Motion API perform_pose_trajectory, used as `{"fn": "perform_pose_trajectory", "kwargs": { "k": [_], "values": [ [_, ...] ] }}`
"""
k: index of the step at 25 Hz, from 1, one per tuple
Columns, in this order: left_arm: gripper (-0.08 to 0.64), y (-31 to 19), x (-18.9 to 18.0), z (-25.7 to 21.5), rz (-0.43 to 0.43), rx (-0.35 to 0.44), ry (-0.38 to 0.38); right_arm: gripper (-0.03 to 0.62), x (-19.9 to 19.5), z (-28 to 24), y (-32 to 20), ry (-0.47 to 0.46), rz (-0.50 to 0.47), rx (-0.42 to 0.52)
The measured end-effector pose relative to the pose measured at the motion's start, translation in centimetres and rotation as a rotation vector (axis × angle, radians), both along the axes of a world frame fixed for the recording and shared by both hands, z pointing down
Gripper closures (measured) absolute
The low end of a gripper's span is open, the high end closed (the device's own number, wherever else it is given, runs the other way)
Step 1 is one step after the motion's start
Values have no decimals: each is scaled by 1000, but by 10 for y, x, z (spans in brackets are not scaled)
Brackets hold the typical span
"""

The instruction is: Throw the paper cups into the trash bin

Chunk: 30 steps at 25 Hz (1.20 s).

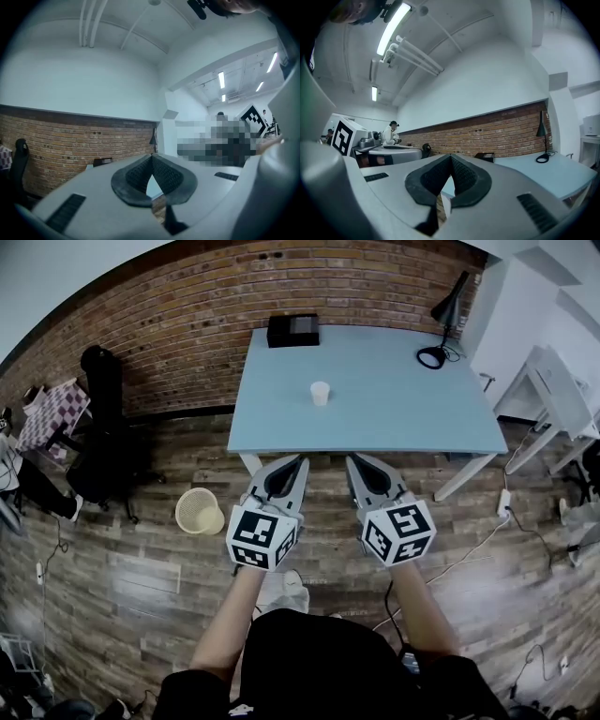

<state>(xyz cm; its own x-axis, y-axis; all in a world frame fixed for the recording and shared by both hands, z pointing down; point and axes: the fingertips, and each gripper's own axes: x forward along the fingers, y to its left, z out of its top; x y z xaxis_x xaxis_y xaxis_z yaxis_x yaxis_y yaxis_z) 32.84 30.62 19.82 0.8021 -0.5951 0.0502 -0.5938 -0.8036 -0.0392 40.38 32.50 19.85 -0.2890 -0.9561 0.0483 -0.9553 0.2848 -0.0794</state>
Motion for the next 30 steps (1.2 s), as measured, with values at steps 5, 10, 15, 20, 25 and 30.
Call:
{"fn": "perform_pose_trajectory", "kwargs": {
  "k": [5,10,15,20,25,30],
  "values": [
    [558,-29,0,9,8,-23,2,591,-6,4,-31,3,-2,-15],
    [558,-57,4,11,44,-19,-9,591,-5,1,-60,15,10,-20],
    [558,-87,7,10,70,-12,-12,591,-4,1,-89,15,30,-22],
    [558,-116,3,9,83,-17,-7,591,-6,-1,-118,20,50,-25],
    [558,-145,-7,11,102,-14,-4,591,-15,-1,-147,32,64,-28],
    [558,-165,-18,15,113,-24,7,591,-23,3,-166,40,82,-37]
  ]
}}
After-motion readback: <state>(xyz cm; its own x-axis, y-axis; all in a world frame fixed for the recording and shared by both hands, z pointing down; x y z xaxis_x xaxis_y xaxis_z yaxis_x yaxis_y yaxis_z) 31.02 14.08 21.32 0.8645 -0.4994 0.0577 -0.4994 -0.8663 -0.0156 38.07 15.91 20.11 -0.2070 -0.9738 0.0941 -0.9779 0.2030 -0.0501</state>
